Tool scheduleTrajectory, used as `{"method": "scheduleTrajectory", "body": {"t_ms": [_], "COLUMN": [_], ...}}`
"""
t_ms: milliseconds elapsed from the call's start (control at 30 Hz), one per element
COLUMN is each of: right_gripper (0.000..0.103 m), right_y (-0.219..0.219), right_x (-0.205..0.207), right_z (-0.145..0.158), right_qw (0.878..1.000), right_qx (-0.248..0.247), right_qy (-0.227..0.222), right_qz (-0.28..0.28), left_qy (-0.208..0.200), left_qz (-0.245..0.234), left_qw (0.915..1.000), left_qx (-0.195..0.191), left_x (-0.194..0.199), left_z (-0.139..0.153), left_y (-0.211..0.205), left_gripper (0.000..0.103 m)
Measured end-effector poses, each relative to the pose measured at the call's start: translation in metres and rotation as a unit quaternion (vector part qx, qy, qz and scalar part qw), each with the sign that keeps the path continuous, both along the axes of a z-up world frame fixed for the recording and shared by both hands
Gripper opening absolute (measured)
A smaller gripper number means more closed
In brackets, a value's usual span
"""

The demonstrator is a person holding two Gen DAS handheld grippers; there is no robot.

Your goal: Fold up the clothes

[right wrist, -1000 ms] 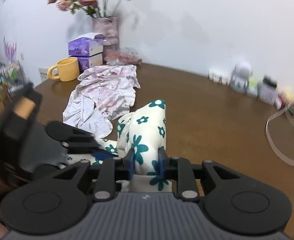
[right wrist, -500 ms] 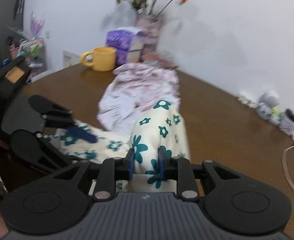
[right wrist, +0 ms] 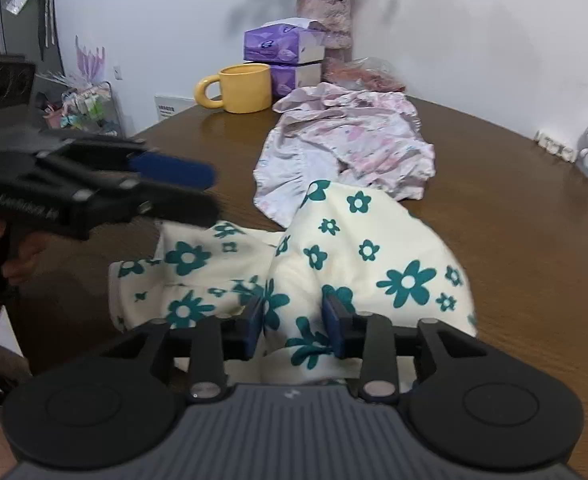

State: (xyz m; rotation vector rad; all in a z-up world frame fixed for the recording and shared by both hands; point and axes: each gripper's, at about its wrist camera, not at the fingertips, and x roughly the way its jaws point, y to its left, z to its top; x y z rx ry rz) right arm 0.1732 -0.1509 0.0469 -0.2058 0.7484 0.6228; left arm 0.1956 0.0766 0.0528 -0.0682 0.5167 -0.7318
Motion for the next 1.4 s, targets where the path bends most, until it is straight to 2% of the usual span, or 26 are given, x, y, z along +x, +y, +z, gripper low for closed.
{"method": "scheduleTrajectory", "body": {"t_ms": [67, 200, 267, 400, 533, 767, 833, 967, 1067, 1133, 1200, 1300, 1400], "right_gripper": [0.049, 0.050, 0.050, 0.049, 0.045, 0.044, 0.044, 0.044, 0.044, 0.044, 0.044, 0.044, 0.044], "right_y": [-0.002, -0.022, -0.046, -0.090, -0.103, -0.064, -0.063, -0.077, -0.096, -0.100, -0.099, -0.082, -0.070], "right_x": [-0.004, -0.014, -0.020, -0.023, -0.014, -0.009, -0.009, -0.008, -0.013, -0.023, -0.033, -0.043, -0.037], "right_z": [0.000, 0.013, 0.022, 0.028, 0.017, -0.010, -0.013, -0.010, 0.002, 0.011, 0.019, 0.017, 0.002], "right_qw": [1.000, 0.998, 0.995, 0.990, 0.990, 0.998, 0.998, 0.995, 0.991, 0.992, 0.993, 0.994, 0.993], "right_qx": [0.014, 0.067, 0.100, 0.122, 0.121, 0.056, 0.057, 0.092, 0.128, 0.129, 0.119, 0.080, 0.071], "right_qy": [-0.004, -0.007, -0.007, -0.014, -0.003, -0.002, -0.001, 0.008, 0.010, 0.002, -0.003, 0.019, 0.066], "right_qz": [0.006, 0.010, -0.005, -0.063, -0.078, -0.032, -0.032, -0.035, -0.035, -0.009, 0.025, 0.070, 0.073], "left_qy": [-0.005, -0.005, 0.000, 0.015, 0.034, 0.043, 0.038, 0.008, -0.009, -0.005, 0.017, 0.039, 0.040], "left_qz": [-0.013, -0.025, -0.027, -0.025, -0.017, 0.007, 0.013, 0.011, 0.020, 0.035, 0.054, 0.066, 0.066], "left_qw": [0.9999, 0.9997, 0.9996, 0.9989, 0.9989, 0.9986, 0.9988, 0.9997, 0.9989, 0.9980, 0.9971, 0.9965, 0.9965], "left_qx": [-0.007, -0.004, 0.010, 0.036, 0.026, 0.031, 0.028, 0.021, 0.042, 0.053, 0.051, 0.033, 0.030], "left_x": [0.007, 0.023, 0.029, 0.039, 0.041, 0.042, 0.039, 0.020, 0.008, 0.010, 0.018, 0.024, 0.019], "left_z": [0.005, 0.008, 0.003, -0.008, -0.023, -0.031, -0.028, -0.010, -0.003, -0.003, -0.008, -0.014, -0.016], "left_y": [-0.015, -0.045, -0.055, -0.068, -0.057, -0.048, -0.046, -0.042, -0.039, -0.037, -0.034, -0.029, -0.027], "left_gripper": [0.044, 0.038, 0.034, 0.027, 0.026, 0.027, 0.028, 0.044, 0.053, 0.054, 0.054, 0.053, 0.054]}}
